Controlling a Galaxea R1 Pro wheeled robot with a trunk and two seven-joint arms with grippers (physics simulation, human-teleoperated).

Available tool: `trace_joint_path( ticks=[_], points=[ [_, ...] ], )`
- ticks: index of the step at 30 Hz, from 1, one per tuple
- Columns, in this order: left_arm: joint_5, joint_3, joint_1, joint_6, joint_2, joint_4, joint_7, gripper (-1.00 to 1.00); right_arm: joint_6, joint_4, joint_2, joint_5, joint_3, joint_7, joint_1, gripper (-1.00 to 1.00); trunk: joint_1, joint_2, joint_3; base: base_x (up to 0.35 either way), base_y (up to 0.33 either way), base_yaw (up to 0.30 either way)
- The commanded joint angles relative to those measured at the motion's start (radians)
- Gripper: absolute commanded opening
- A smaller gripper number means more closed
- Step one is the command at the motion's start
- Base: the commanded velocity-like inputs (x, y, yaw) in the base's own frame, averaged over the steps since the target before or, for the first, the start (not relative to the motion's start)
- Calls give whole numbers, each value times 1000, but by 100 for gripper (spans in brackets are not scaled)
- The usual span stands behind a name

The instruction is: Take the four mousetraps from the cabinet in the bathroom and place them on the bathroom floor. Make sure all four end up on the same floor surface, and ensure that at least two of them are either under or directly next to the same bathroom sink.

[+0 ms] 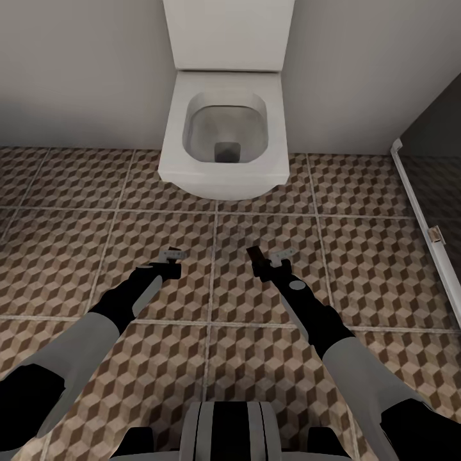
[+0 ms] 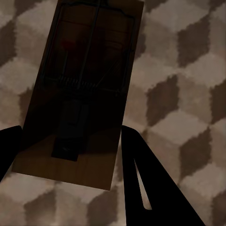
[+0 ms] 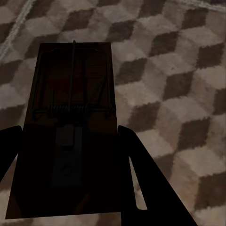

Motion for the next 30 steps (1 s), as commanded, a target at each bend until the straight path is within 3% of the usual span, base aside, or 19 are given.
trace_joint_path(
  ticks=[1, 7, 18, 25, 30],
  points=[
    [7, -7, -1, 4, 2, -2, 10, -100, 5, -1, 0, -7, 3, -7, 0, -100, 0, 0, -1, 0, 0, 0],
    [7, -7, -1, 4, 2, -2, 10, -100, 5, 2, 0, -8, 3, -7, 0, -100, 0, 0, -1, 0, 0, 0],
    [7, -7, -1, 4, 0, -2, 10, -100, 5, 7, 0, -8, 3, -7, 0, -100, 5, -3, -43, 0, 0, 0],
    [7, -8, 0, 4, 0, -2, 10, -100, 1, 7, -1, -7, 3, -7, 0, -100, 5, -3, -43, 0, 0, 0],
    [7, -9, -1, 3, 0, -2, 10, -100, -81, 27, -6, -5, 3, -8, 1, -100, 5, -3, -43, 0, 0, 0]
  ],
)
